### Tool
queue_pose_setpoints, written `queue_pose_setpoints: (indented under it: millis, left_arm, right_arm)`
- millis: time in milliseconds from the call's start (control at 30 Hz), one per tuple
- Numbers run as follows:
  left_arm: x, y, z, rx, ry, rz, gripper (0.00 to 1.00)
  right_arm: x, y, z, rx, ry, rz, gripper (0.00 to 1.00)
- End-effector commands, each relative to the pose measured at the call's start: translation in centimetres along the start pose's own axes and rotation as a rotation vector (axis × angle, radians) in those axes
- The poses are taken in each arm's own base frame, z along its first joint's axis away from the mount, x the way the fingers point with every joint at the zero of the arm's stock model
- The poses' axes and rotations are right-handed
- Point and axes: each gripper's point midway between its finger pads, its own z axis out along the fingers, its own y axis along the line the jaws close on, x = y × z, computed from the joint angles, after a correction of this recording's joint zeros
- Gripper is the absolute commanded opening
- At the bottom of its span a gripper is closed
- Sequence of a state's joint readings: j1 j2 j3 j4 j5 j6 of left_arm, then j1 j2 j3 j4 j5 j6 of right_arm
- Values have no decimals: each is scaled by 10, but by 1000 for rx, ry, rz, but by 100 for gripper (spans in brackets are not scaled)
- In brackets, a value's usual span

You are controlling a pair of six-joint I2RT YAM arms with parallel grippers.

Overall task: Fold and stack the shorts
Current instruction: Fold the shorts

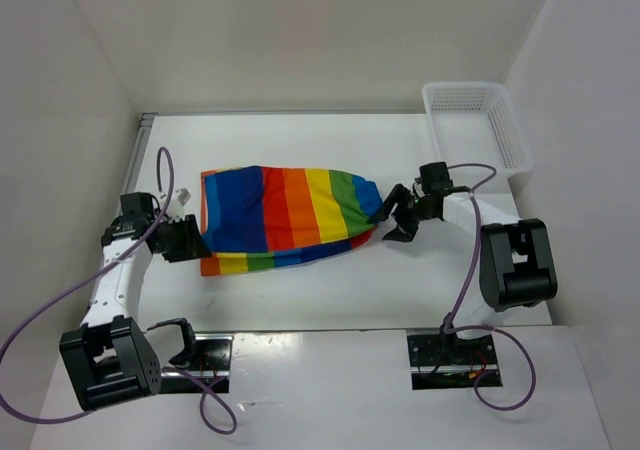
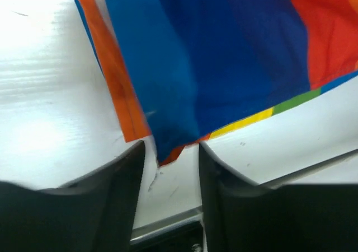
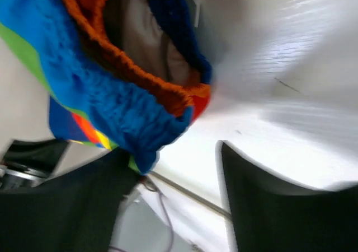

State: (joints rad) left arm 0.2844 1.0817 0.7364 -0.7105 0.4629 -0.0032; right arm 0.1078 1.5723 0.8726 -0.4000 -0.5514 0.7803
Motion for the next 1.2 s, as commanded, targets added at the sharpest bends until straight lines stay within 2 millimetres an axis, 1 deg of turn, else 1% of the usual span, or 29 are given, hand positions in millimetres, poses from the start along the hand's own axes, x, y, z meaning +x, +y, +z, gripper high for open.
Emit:
queue_pose_setpoints:
  millis: [0,33,67,100,167,200,233,267,300,333,367,400,433,467,500,567,600,633,667,733,800,867,900,967,1000,1033,1100,1133,1167]
  left_arm:
    - [-8,4,-5,-22,-31,4,56]
    - [-14,5,-8,-35,-45,12,76]
    - [-29,7,-15,-53,-80,21,94]
    - [-39,5,-20,-55,-105,34,97]
    - [-58,3,-27,-58,-136,50,100]
    - [-77,-2,-39,-62,-187,77,100]
    - [-86,-3,-43,-64,-204,86,100]
    - [-93,-5,-49,-65,-224,97,98]
    - [-103,-5,-51,-67,-248,109,94]
    - [-111,-10,-51,-48,-264,128,80]
    - [-114,-20,-49,-10,-277,156,69]
    - [-118,-18,-42,1,-281,159,56]
    - [-117,-22,-36,24,-275,171,47]
    - [-115,-33,-28,72,-262,195,33]
    - [-111,-34,-15,87,-229,196,30]
    - [-106,-44,0,117,-183,218,29]
    - [-101,-50,14,127,-132,235,27]
    - [-97,-52,20,127,-108,242,28]
    - [-91,-53,29,125,-86,249,28]
    - [-73,-48,48,121,-13,236,30]
    - [-58,-43,64,108,45,229,30]
    - [-45,-29,75,64,89,211,30]
    - [-36,-20,82,39,128,196,30]
    - [-23,-8,91,1,180,177,28]
    - [-21,-7,93,1,189,173,27]
    - [-26,-12,92,18,178,176,27]
    - [-36,-16,91,30,157,184,27]
    - [-51,-23,87,36,119,208,28]
    - [-54,-25,84,36,123,207,28]
  right_arm:
    - [-10,4,-6,29,-42,-112,75]
    - [-14,8,-12,33,-65,-135,81]
    - [-17,4,-15,76,-75,-140,88]
    - [-26,17,-26,65,-115,-177,89]
    - [-33,23,-41,98,-164,-207,89]
    - [-41,35,-51,86,-203,-234,88]
    - [-41,44,-59,84,-229,-255,85]
    - [-48,52,-67,91,-285,-261,69]
    - [-48,55,-70,94,-308,-263,56]
    - [-47,71,-78,63,-349,-274,43]
    - [-50,78,-77,49,-378,-284,31]
    - [-52,85,-78,40,-399,-290,16]
    - [-49,86,-68,42,-380,-289,11]
    - [-55,89,-56,40,-374,-296,8]
    - [-51,92,-45,28,-338,-305,5]
    - [-40,89,-13,43,-258,-321,5]
    - [-36,88,-3,52,-236,-329,5]
    - [-32,86,7,65,-225,-339,4]
    - [-20,85,18,72,-195,-370,4]
    - [-16,69,39,115,-175,-373,4]
    - [-9,44,54,187,-145,-362,4]
    - [-5,30,64,236,-147,-386,4]
    - [-5,15,71,278,-136,-390,4]
    - [0,6,77,328,-135,-417,4]
    - [0,-1,78,353,-124,-437,4]
    - [-2,-1,74,373,-128,-435,4]
    - [0,7,65,369,-137,-470,14]
    - [-6,29,48,333,-186,-494,20]
    - [-10,42,37,315,-216,-502,42]
